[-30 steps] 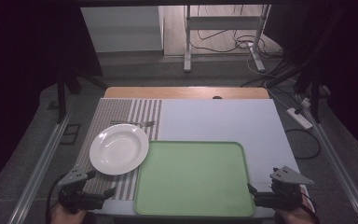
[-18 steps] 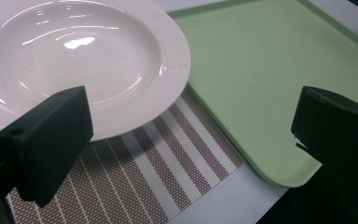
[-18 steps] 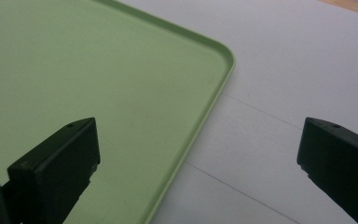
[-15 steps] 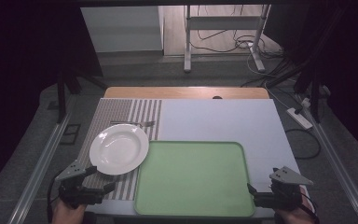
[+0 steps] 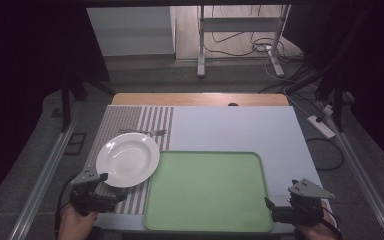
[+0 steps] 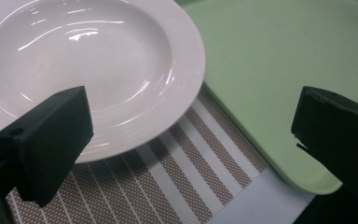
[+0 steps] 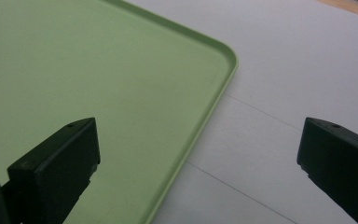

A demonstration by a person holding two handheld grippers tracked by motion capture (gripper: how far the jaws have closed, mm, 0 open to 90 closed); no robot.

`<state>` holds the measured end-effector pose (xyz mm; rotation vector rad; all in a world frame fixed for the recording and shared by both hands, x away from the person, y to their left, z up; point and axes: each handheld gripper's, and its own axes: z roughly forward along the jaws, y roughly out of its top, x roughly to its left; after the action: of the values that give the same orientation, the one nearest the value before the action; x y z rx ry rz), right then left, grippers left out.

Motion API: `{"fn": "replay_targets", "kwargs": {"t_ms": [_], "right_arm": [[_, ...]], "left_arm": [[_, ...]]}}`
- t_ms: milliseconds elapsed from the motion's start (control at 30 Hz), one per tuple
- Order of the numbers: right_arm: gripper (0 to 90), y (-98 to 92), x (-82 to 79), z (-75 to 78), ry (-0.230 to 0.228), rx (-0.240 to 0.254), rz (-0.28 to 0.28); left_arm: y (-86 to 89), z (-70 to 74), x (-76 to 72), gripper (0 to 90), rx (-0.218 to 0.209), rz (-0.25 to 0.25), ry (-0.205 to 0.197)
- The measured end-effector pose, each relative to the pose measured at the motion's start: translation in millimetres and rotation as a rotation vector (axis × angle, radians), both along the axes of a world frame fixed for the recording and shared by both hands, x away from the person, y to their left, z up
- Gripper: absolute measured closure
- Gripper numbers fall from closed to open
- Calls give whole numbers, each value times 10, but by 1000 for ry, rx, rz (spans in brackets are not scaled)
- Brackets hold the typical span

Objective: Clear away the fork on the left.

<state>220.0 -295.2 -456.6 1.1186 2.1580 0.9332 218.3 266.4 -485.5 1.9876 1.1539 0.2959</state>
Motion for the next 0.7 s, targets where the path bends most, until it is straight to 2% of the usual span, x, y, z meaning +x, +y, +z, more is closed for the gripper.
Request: {"fn": "replay_targets", "kwargs": {"t_ms": [100,300,533,700], "right_arm": [[0,2,0,0,0,-2,1],[0,4,1,-1,2,-4,2],[0,8,0,-3,0,-8,1],[0,11,0,-4,0,-9,3]], "left_arm": [[-9,-39,68,0,2,3,10],[-71,-67,187,0,41,-5,15],[-120,-49,357,0,34,2,13],[-149,-55,491,0,50,1,22]]}}
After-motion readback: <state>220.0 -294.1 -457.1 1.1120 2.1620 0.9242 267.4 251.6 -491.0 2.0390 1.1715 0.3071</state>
